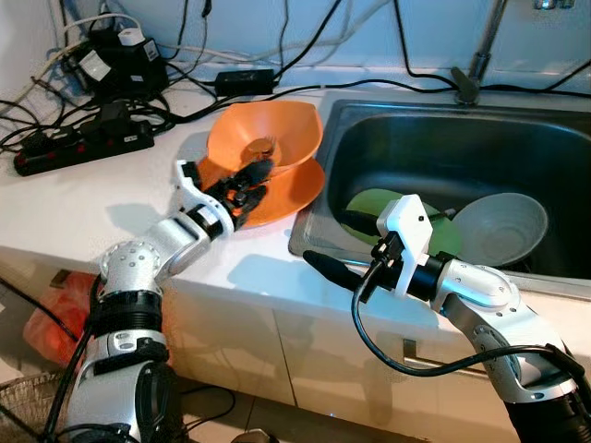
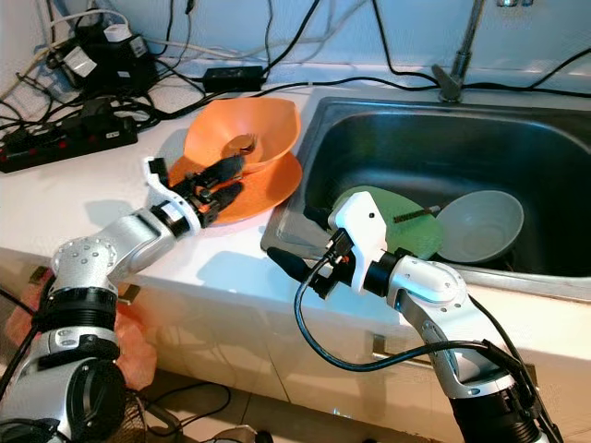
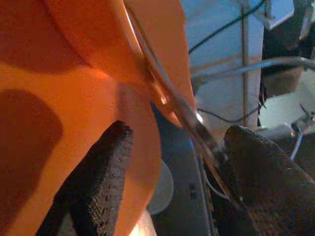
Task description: Kitchen organization
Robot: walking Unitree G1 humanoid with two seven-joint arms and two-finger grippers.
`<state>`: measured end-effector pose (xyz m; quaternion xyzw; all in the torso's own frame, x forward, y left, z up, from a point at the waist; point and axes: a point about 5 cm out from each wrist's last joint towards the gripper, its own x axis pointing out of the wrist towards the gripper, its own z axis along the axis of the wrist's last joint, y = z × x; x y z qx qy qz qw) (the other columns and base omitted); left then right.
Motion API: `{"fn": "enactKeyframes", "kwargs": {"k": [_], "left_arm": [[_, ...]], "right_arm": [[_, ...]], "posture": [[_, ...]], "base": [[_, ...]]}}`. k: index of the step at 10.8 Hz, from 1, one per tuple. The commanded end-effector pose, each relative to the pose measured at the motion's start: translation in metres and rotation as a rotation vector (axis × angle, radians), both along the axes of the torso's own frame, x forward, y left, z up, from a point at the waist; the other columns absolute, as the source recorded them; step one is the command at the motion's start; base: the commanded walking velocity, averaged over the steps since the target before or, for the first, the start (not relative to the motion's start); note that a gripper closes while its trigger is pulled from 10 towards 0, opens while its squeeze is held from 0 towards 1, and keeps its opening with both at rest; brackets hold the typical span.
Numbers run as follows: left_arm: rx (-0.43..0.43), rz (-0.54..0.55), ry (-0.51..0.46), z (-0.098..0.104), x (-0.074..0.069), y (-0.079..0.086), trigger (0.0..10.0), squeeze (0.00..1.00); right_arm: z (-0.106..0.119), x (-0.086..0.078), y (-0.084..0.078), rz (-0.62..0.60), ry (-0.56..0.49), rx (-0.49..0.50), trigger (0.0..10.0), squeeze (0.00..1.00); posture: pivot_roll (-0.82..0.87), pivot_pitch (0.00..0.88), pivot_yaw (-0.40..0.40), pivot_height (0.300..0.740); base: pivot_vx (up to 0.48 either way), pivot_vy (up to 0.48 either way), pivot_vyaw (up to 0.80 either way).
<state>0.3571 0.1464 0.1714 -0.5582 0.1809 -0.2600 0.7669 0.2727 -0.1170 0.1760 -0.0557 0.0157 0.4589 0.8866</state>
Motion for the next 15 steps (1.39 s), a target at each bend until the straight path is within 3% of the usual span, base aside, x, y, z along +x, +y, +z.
{"fn": "enactKeyframes", "kwargs": {"k": [1,4,5,15], "left_arm": [[0.014,-0.017,-0.008,0.004,0.002,0.003,10.0,0.00],[0.002,-0.040,-0.016,0.001,-0.002,-0.003,9.6,0.00],[-0.004,-0.035,-0.017,0.000,-0.004,-0.002,0.0,0.00],[-0.009,-0.047,-0.050,-0.001,-0.020,-0.008,0.0,0.00]], "right_arm": [[0.005,-0.003,0.001,0.003,-0.017,0.008,10.0,0.00],[0.005,-0.003,0.001,0.002,-0.016,0.009,10.0,0.00],[0.004,-0.004,0.001,0.004,-0.014,0.009,10.0,0.00],[0.004,-0.002,0.002,0.003,-0.016,0.010,10.0,0.00]], "posture": [[0.07,0.073,0.130,0.740],[0.07,0.073,0.131,0.740],[0.07,0.074,0.130,0.740],[0.08,0.067,0.127,0.740]], "base": [[0.000,0.000,0.00],[0.000,0.000,0.00],[0.000,0.000,0.00],[0.000,0.000,0.00]]}}
